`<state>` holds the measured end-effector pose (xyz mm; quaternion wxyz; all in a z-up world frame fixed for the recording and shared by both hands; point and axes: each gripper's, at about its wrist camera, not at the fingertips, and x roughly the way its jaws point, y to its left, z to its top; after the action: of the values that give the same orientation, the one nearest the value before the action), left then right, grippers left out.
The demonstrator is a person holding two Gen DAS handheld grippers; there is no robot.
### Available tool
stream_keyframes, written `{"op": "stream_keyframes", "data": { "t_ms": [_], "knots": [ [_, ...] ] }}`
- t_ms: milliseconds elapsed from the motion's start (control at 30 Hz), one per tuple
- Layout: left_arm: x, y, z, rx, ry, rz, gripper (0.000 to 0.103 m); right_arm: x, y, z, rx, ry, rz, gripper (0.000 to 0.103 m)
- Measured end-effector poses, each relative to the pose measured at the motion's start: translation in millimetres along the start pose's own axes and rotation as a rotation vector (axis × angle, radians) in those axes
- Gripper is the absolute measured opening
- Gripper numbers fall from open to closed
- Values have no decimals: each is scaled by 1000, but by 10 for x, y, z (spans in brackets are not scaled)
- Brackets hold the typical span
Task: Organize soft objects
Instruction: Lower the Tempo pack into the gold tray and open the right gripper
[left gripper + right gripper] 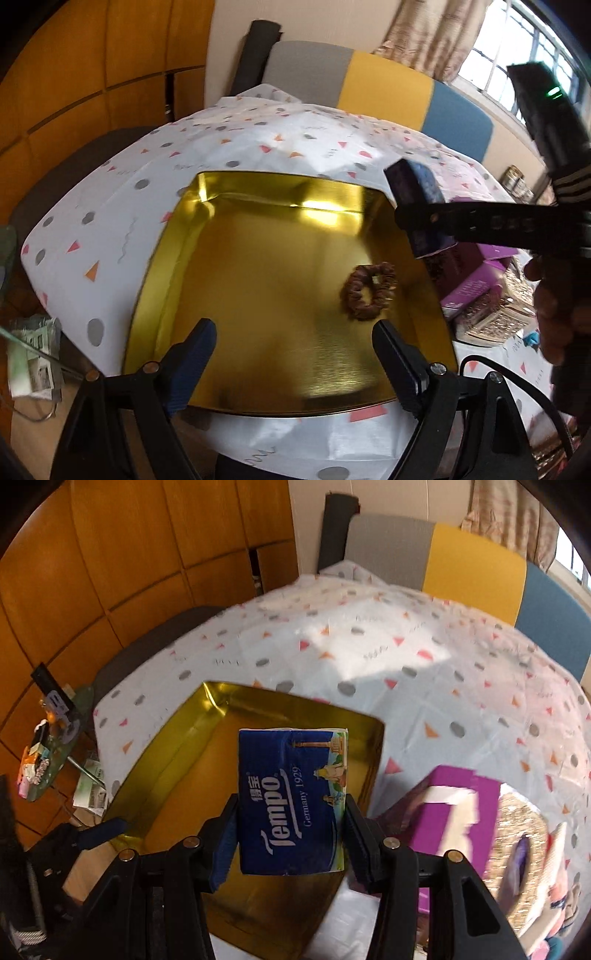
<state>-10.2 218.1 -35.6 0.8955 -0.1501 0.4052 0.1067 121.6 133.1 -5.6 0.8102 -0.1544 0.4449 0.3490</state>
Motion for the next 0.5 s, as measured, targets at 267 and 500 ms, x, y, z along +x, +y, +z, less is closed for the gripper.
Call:
{"op": "stream_keyframes", "data": {
  "t_ms": [267, 500],
  "knots": [
    [18, 339, -12, -84, 3, 32, 87, 668, -20, 173, 70, 86, -66, 53],
    [69, 356, -4, -86, 16, 46, 87, 961, -172, 247, 107, 95, -136, 73]
  ]
}}
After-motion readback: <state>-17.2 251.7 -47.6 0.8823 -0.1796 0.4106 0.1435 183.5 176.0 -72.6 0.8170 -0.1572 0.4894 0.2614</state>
